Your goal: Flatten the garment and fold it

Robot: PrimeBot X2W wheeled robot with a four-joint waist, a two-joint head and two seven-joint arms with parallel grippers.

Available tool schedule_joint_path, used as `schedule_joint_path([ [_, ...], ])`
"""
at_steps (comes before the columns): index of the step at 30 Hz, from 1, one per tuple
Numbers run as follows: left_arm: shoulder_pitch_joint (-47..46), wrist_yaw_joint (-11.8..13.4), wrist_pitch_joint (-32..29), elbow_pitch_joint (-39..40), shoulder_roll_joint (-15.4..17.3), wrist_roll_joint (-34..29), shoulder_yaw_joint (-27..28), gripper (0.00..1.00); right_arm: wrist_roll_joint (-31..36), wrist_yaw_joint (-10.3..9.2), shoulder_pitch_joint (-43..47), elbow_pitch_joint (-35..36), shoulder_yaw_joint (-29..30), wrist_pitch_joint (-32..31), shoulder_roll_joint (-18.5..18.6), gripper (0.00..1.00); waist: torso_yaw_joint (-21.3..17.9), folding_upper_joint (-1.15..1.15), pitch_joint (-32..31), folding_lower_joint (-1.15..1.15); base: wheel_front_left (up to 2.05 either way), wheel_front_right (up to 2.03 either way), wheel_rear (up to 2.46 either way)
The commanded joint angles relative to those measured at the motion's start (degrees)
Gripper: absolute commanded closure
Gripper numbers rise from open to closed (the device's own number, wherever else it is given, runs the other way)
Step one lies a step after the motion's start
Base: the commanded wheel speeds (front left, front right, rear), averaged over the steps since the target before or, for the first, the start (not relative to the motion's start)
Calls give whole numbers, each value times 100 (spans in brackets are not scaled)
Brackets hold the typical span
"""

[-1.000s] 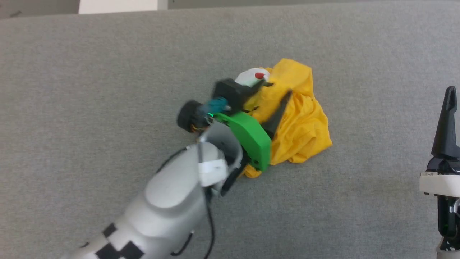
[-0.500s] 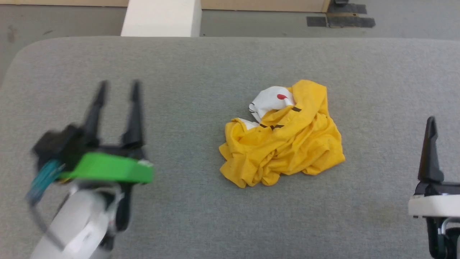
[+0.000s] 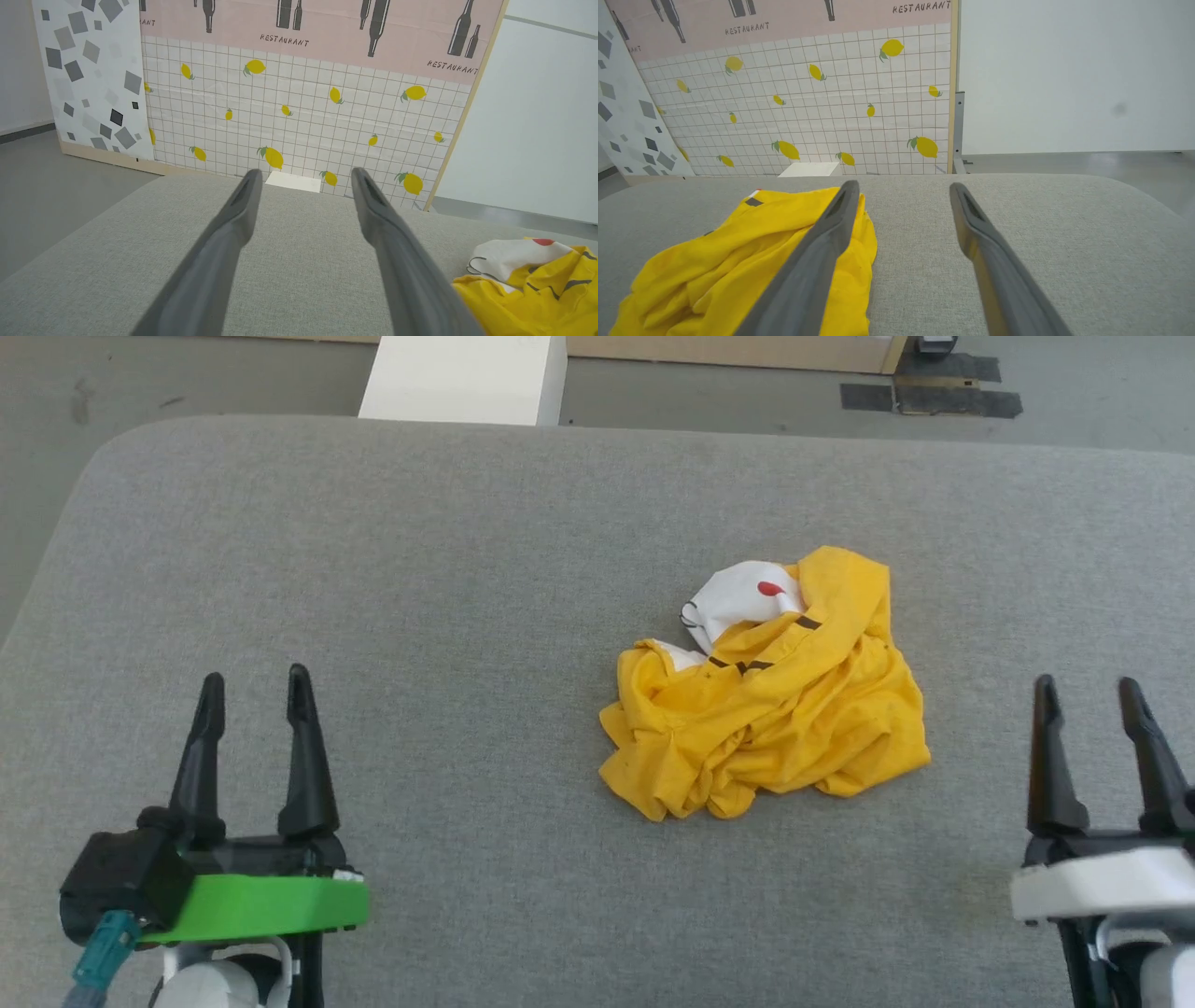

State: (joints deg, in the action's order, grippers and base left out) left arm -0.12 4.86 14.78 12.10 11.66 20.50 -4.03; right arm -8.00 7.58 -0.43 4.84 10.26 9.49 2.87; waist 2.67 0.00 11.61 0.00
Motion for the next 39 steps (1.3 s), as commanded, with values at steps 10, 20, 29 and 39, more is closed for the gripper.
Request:
schedule_joint_path([
  [10, -318, -716, 21, -255, -634, -432, 411, 0, 77, -9, -762, 195, -805, -2410, 219, 0, 231, 0, 476, 0, 0, 0, 0],
  [20, -546, -1018, 21, -486, -843, -566, 486, 0, 89, -9, -766, 57, -423, -4038, 331, 0, 585, 0, 859, 0, 0, 0, 0],
  [29, -650, -1086, 21, -609, -875, -568, 471, 0, 154, -9, -790, -286, -199, -3971, 107, 100, 661, 0, 903, 0, 0, 0, 0],
  [39, -538, -1034, 21, -667, -877, -565, 528, 0, 583, -9, -1436, 643, 73, -3429, 540, 100, 317, 0, 523, 0, 0, 0, 0],
])
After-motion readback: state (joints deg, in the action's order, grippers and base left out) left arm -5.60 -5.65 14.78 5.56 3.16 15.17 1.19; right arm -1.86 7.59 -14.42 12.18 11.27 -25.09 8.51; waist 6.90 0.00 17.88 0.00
